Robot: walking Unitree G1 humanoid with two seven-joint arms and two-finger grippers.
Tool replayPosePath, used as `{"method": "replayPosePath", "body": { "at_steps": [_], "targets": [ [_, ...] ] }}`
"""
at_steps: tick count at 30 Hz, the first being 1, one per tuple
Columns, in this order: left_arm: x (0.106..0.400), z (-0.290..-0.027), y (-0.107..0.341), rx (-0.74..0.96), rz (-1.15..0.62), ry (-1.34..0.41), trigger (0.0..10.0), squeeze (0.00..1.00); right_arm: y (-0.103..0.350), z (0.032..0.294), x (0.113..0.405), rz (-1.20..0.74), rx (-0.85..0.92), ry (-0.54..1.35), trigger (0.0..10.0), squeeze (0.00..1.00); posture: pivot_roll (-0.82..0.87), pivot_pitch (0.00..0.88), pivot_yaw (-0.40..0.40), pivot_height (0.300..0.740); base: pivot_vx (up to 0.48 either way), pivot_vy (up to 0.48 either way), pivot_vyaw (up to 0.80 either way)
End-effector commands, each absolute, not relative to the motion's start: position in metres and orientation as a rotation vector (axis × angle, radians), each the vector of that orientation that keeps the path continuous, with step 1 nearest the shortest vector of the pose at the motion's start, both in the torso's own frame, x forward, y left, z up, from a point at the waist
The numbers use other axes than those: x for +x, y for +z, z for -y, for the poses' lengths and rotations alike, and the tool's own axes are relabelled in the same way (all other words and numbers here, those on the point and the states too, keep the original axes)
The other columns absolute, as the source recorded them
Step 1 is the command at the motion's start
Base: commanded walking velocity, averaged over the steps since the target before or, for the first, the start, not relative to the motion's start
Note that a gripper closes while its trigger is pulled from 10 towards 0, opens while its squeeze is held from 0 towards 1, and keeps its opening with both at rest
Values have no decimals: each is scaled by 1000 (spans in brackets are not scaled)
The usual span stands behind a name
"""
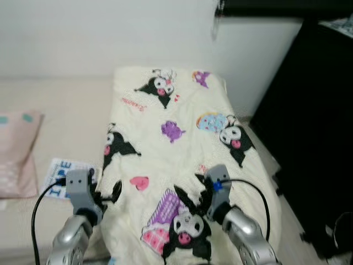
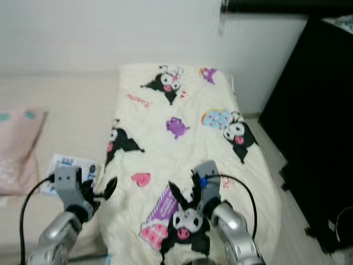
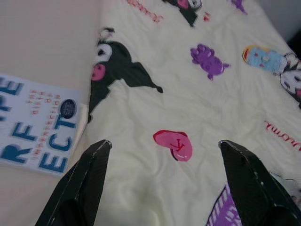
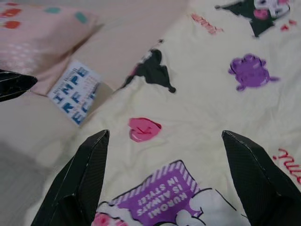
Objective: Clean up the room
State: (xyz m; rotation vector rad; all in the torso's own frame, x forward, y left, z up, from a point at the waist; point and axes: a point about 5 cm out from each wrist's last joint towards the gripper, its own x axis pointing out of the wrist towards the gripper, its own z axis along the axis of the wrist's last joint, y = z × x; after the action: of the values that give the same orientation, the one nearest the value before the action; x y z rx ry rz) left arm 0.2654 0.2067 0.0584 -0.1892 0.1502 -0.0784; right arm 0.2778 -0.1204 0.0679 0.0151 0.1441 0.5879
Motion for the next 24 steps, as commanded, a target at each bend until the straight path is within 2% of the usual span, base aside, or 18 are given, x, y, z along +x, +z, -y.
{"method": "replayPosePath", "body": {
  "at_steps": [1,7,8,10,13,17,20,23,24],
  "targets": [
    [259,-210,42,-163,-218,-64,10000,0,54,129,275,-194,-8,547,10000,0,-66,94,-59,716,0,0,0],
    [245,-219,5,-143,-357,-2,10000,0,8,154,266,-392,-51,388,10000,0,-62,66,-65,740,0,0,0],
    [237,-225,-11,-129,-428,38,10000,0,-12,165,256,-489,-55,316,10000,0,-57,53,-68,740,0,0,0],
    [237,-225,-11,-129,-428,38,10000,0,-12,165,256,-489,-55,316,10000,0,-57,53,-68,740,0,0,0],
    [226,-233,-26,-128,-504,92,10000,0,-31,173,243,-591,-68,258,10000,0,-56,41,-66,740,0,0,0],
    [191,-242,-60,-200,-710,227,10000,0,-69,185,200,-827,-61,153,10000,0,-42,13,-72,740,0,0,0],
    [174,-241,-72,-239,-789,274,10000,0,-79,185,185,-900,2,97,10000,0,-41,1,-73,740,0,0,0],
    [154,-235,-85,-207,-915,284,10000,0,-91,181,165,-1013,64,39,10000,0,-33,0,-71,740,0,0,0],
    [146,-229,-91,-176,-976,263,10000,0,-96,176,158,-1064,12,81,10000,0,-20,0,-75,740,0,0,0]
  ]
}}
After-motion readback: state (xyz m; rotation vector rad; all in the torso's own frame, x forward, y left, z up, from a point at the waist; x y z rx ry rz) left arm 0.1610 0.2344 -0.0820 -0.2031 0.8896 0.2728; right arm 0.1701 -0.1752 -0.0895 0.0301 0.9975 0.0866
